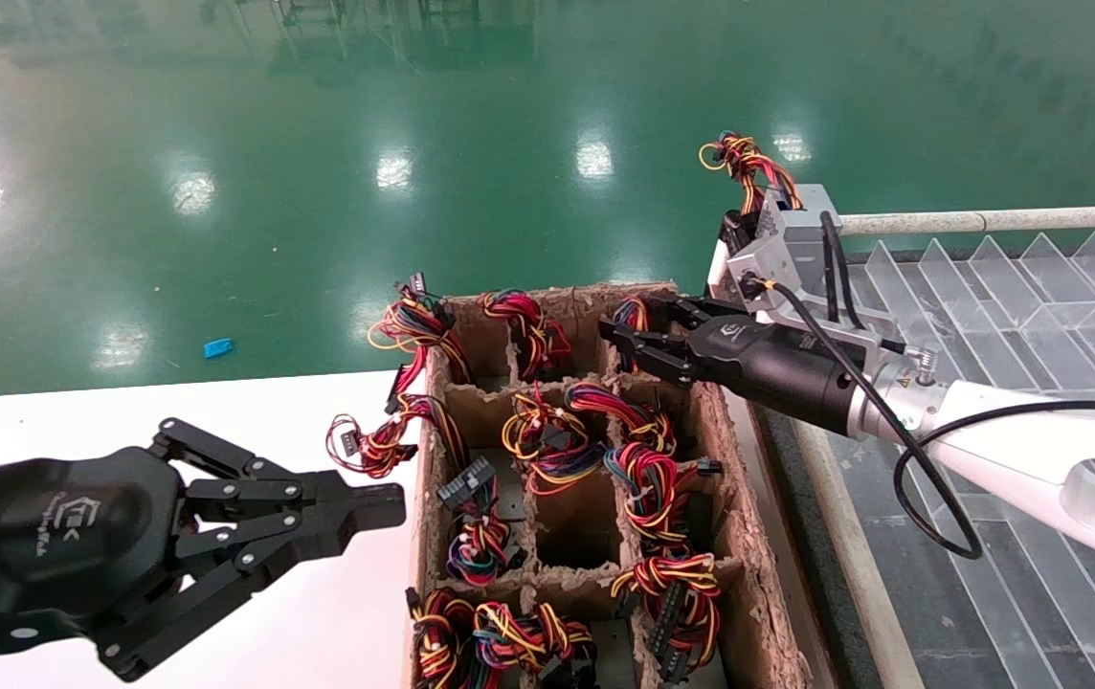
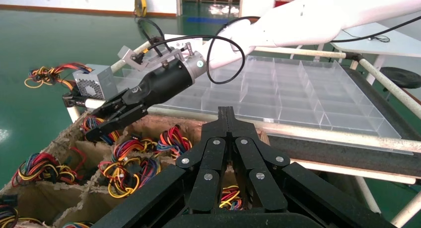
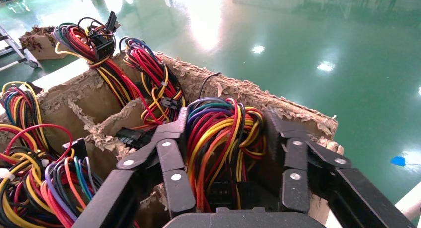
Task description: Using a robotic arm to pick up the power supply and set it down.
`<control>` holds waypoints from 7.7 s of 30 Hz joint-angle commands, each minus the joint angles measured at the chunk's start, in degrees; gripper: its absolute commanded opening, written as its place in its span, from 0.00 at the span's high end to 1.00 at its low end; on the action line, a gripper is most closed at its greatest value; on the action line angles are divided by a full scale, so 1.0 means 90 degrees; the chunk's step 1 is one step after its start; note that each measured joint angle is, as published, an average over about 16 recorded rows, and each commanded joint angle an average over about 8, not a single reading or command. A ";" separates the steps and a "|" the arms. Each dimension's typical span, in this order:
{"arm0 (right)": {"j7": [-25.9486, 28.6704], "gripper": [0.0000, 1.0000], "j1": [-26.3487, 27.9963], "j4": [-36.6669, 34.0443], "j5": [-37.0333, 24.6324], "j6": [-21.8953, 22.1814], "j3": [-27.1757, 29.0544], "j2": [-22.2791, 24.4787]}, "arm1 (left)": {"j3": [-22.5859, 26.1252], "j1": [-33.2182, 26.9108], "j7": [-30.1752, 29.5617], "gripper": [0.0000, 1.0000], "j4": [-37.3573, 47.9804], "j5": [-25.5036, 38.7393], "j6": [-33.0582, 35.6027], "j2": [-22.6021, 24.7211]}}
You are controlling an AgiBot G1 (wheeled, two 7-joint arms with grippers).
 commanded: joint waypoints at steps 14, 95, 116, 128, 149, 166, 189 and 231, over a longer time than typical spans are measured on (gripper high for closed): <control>-0.0288 1.00 0.0156 -0.0447 0.0008 -0.0311 0.0004 0.0018 | 0.0000 0.0000 0.0000 1.00 0.0000 0.0000 0.0000 0.0000; 0.1686 1.00 0.0803 0.4211 -0.0699 0.1187 0.0344 0.2598 | 0.0001 0.0000 0.0000 1.00 0.0000 -0.0001 0.0000 0.0000; 0.0845 1.00 0.0763 0.2705 -0.0652 0.1129 0.0404 0.2372 | 0.0001 0.0000 0.0001 1.00 0.0000 -0.0001 0.0000 0.0000; 0.0234 1.00 0.1092 0.1760 -0.0693 0.1114 0.0345 0.1756 | 0.0001 0.0000 0.0001 1.00 0.0000 -0.0001 0.0000 0.0000; -0.0733 1.00 0.1389 0.0415 -0.0592 0.1012 0.0398 0.1095 | 0.0002 0.0000 0.0001 1.00 0.0000 -0.0001 -0.0001 -0.0001; -0.1126 0.40 0.1652 -0.0293 -0.0634 0.0840 0.0364 0.0888 | 0.0002 -0.0001 0.0001 1.00 0.0000 -0.0001 -0.0001 -0.0001; -0.1256 0.00 0.1961 -0.0574 -0.0732 0.0478 0.0291 0.0906 | 0.0002 -0.0001 0.0001 1.00 0.0000 -0.0001 -0.0001 -0.0001; 0.0257 0.00 -0.0098 0.2925 0.0860 -0.1062 0.0630 0.2070 | 0.0002 -0.0001 0.0001 0.00 0.0000 -0.0002 -0.0001 -0.0001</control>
